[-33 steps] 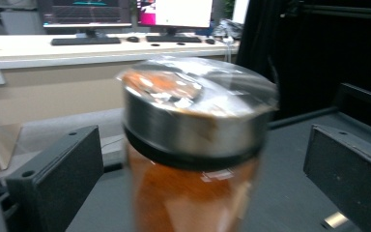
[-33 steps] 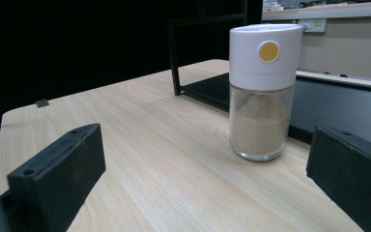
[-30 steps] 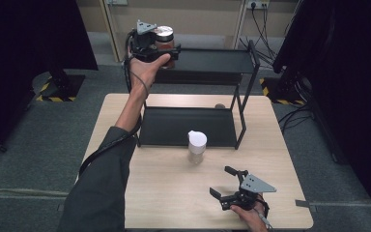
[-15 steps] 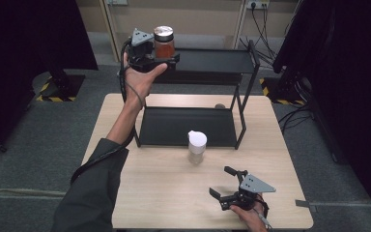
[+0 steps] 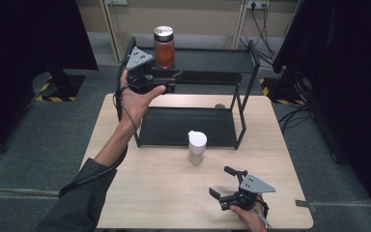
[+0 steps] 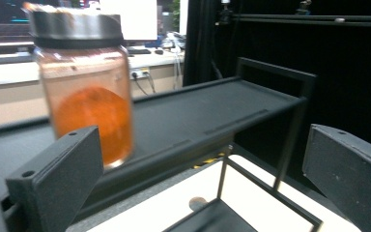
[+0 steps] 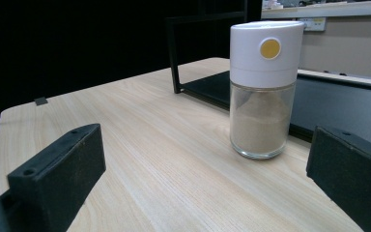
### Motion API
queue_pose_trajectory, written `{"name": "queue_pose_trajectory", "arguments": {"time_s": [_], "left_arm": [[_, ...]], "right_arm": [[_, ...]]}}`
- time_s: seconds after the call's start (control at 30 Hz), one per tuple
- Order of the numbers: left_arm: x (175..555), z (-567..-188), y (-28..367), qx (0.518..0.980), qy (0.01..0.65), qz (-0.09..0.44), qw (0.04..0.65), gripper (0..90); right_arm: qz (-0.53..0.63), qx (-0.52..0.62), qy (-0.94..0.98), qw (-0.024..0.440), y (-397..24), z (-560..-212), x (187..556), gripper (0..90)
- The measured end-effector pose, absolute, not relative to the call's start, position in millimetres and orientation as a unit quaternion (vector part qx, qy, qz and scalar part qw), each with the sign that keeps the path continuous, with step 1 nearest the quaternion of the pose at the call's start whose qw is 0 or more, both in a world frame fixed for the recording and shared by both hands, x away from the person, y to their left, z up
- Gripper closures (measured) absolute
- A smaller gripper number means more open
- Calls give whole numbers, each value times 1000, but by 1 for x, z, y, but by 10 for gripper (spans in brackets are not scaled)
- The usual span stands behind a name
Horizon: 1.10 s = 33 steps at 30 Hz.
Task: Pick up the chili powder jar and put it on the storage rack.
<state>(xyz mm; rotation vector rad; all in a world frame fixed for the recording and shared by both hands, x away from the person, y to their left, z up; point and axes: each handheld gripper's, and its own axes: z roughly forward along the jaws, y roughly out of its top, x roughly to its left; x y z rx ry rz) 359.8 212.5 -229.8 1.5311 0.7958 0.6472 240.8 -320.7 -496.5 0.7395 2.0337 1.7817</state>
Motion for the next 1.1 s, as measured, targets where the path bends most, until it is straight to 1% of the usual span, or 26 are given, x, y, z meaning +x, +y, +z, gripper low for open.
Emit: {"name": "queue_pose_trajectory", "arguments": {"time_s": [0.3, 0.43, 0.9, 1.1], "left_arm": [[342, -254, 223, 656, 326, 257, 631, 2], [338, -264, 229, 654, 326, 233, 642, 2], [309, -299, 240, 662, 289, 228, 653, 2], [300, -319, 244, 661, 289, 213, 659, 2]], "right_arm": [[626, 260, 715, 169, -321, -497, 241, 5], [626, 260, 716, 169, -321, -497, 241, 5], [626, 260, 715, 170, -320, -497, 241, 5], [625, 260, 716, 169, -320, -497, 241, 5]]}}
